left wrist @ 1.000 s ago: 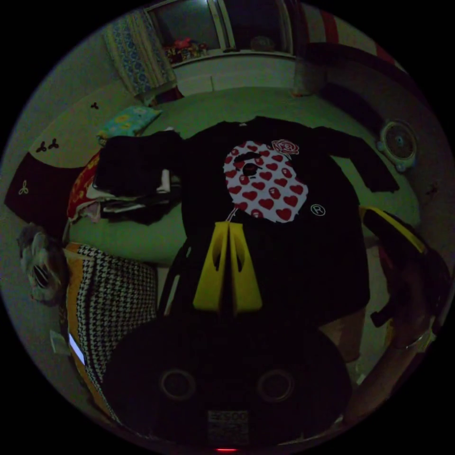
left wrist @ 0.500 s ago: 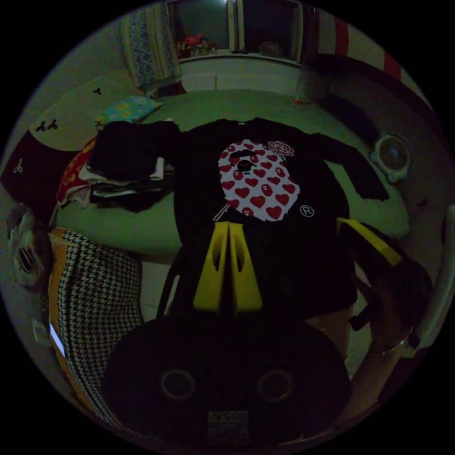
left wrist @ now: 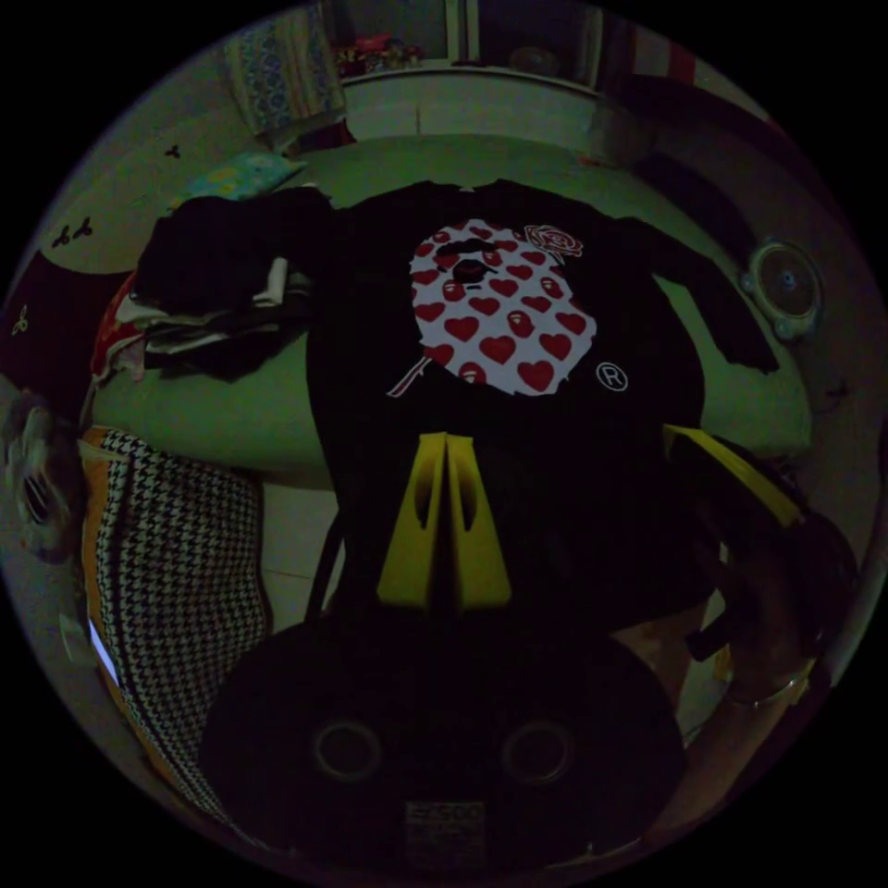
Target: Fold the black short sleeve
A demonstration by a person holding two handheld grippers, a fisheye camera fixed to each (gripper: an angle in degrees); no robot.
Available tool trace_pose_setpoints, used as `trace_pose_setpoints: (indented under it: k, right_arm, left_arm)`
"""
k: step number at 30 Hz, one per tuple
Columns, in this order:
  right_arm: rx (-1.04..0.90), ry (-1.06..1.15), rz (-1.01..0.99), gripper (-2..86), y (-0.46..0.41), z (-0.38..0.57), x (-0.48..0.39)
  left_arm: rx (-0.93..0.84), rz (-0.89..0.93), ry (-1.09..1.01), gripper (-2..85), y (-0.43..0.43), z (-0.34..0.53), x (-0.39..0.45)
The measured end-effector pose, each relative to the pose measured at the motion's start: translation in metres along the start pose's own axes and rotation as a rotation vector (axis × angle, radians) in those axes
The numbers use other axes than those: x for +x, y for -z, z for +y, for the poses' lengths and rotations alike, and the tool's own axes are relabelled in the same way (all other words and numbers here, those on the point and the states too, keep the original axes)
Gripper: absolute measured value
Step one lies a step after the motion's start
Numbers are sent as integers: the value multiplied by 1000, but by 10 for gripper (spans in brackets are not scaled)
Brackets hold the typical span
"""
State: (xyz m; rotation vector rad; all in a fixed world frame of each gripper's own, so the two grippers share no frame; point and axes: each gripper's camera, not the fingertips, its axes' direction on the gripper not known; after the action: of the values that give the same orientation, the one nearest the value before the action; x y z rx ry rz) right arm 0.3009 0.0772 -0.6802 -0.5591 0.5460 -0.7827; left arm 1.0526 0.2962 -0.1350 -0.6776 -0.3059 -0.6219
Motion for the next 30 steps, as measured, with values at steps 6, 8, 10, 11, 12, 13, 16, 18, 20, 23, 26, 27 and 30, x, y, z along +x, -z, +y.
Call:
trace_pose_setpoints:
  k: [6,8,10,11,12,13,16,18,20,23,26,27,30]
  right_arm:
    - [-32,10,-6,-10,-7,11,-1]
    - [-41,22,-2,-10,-8,14,-2]
    - [-44,22,0,-10,-10,16,-1]
    - [-48,19,0,-10,-11,18,-1]
    - [-52,17,-1,-10,-12,19,0]
    - [-59,11,-2,-10,-14,20,1]
    - [-66,0,-8,-10,-17,22,4]
    - [-68,-7,-15,-11,-18,23,6]
    - [-69,-8,-19,-11,-19,24,7]
    - [-77,-7,-21,-11,-23,25,9]
    - [-88,-5,-25,-10,-26,25,11]
    - [-90,-5,-25,-10,-26,25,11]
    - [-95,-8,-30,-11,-29,25,14]
  left_arm:
    - [-21,34,16,-1,-7,18,-10]
    - [-26,33,23,-1,-10,23,-13]
    - [-27,29,27,-2,-12,29,-16]
    - [-26,25,26,-2,-13,30,-17]
    - [-30,17,27,-4,-15,33,-18]
    - [-33,10,33,-4,-17,35,-20]
    - [-33,25,34,-4,-20,41,-25]
    - [-33,33,37,-4,-22,43,-28]
    - [-38,37,37,-4,-25,45,-32]
    - [-39,42,38,-4,-28,48,-36]
    - [-47,41,37,-4,-32,50,-40]
    - [-42,38,35,-4,-34,51,-42]
    - [-43,35,35,-3,-37,52,-46]
